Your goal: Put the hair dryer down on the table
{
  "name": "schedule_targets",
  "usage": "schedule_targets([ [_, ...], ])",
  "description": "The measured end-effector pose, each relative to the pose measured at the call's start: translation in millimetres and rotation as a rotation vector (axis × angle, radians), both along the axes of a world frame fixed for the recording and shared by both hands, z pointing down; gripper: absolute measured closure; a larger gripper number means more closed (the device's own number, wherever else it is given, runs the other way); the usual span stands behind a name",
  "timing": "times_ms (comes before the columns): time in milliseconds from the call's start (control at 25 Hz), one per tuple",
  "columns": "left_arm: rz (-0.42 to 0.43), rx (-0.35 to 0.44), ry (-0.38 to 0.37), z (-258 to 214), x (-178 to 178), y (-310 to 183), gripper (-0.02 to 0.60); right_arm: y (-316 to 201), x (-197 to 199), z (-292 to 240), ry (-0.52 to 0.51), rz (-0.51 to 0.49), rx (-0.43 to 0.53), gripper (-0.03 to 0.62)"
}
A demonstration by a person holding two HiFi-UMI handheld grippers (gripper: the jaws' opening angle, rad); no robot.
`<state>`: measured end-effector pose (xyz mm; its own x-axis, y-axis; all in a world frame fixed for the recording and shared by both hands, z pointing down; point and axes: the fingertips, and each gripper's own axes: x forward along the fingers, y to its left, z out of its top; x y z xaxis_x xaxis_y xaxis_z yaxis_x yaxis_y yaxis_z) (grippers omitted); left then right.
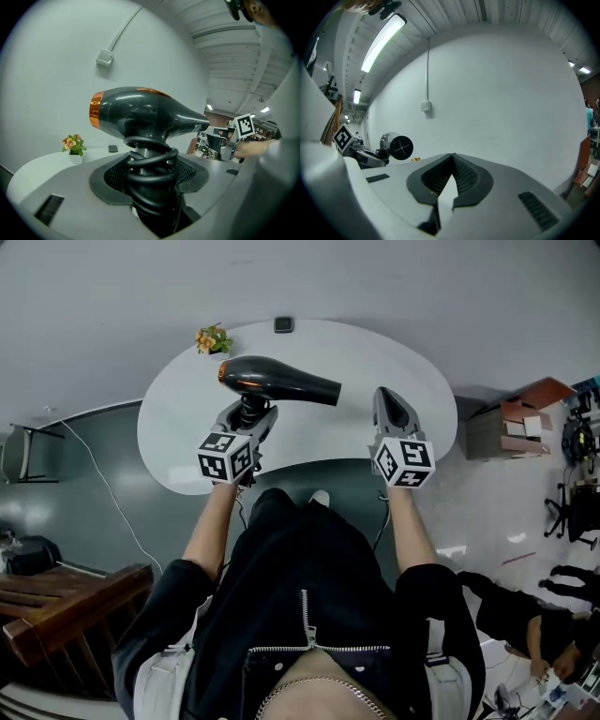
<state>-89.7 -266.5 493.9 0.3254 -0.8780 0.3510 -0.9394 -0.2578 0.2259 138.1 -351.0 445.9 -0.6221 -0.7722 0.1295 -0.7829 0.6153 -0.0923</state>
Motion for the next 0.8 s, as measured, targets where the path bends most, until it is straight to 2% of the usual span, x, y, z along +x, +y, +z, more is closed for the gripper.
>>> schedule_targets([
  [280,-0.008,-0.006,0.006,5.6,2.7,-29.9,0.325,-30.0,2.2,6.7,-0.005,0.000,-0.015,0.588],
  [600,0.036,-0.019,0.026,10.7,16.7,-67.1,0.325,-50.4,13.9,0.9,0.005,0.034,-0.013,0.588],
  [800,0.073,-0.070,0.022,30.4,23.7,-84.4,0.325,-52.6,24.0,12.3,0.013,0.073,-0.045,0.588],
])
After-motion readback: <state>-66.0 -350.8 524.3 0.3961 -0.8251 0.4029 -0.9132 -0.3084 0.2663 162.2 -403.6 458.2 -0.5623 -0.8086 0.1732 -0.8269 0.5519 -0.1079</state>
